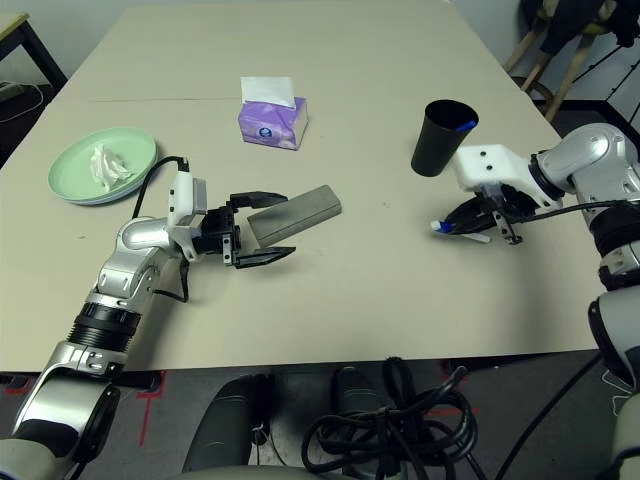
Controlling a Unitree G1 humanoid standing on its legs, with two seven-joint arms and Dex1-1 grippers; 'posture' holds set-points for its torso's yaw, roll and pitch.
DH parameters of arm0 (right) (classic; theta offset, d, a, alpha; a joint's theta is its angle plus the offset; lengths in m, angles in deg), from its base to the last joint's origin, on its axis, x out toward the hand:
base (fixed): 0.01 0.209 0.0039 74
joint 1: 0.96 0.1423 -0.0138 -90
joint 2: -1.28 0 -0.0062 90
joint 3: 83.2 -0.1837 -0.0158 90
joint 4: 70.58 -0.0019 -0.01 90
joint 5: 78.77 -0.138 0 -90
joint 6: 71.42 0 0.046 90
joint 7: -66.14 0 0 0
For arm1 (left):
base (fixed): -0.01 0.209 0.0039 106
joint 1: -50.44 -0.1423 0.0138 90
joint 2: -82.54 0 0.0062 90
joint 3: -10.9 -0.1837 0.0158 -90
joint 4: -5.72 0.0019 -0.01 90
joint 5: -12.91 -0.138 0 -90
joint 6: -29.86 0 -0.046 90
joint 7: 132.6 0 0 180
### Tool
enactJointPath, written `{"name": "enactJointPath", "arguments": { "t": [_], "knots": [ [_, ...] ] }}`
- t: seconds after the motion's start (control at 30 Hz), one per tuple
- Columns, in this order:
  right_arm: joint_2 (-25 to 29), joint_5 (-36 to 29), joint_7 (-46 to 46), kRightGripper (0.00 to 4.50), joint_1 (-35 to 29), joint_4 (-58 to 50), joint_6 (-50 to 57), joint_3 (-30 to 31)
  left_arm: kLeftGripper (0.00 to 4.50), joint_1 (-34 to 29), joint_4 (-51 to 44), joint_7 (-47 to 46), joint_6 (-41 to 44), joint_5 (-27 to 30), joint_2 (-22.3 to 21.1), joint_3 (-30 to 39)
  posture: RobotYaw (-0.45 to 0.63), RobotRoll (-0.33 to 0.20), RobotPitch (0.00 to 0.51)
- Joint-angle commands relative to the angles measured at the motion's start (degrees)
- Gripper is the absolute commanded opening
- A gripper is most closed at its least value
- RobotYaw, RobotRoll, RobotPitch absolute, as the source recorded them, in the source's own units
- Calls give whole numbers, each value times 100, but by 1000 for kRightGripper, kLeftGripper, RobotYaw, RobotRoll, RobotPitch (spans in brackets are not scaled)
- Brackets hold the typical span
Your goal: Organize and tidy the items on the table.
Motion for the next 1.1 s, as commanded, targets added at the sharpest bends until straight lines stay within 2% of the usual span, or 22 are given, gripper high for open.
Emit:
{"name": "enactJointPath", "arguments": {
  "t": [0.03,0.13,0.27,0.53,0.83,0.97,1.1],
  "knots": [
    [-373,-752,-333,389,-180,-255,747,-1147,4500,96,9,112,52,89,-31,25,-17,0,137],
    [-791,-1119,-1031,389,-353,-426,1020,-2015,4500,120,51,130,60,78,-24,41,-18,0,135],
    [-1416,-1459,-2756,389,-645,-661,1216,-3169,4500,116,57,131,84,69,-50,67,-17,0,133],
    [-2081,-1624,-4333,389,-939,-1580,1509,-4027,4500,142,108,71,126,52,-52,136,-21,0,128],
    [-2101,-1399,-5224,389,-547,-1334,1346,-4342,4500,485,341,-177,316,75,11,318,-25,0,117],
    [-1917,-833,-5907,389,-309,-1098,1475,-4114,4500,524,405,-149,274,53,7,327,-30,0,114],
    [-1849,-546,-6299,389,-44,-1077,1951,-3953,4500,508,403,-133,273,53,3,324,-32,0,115]
  ]
}}
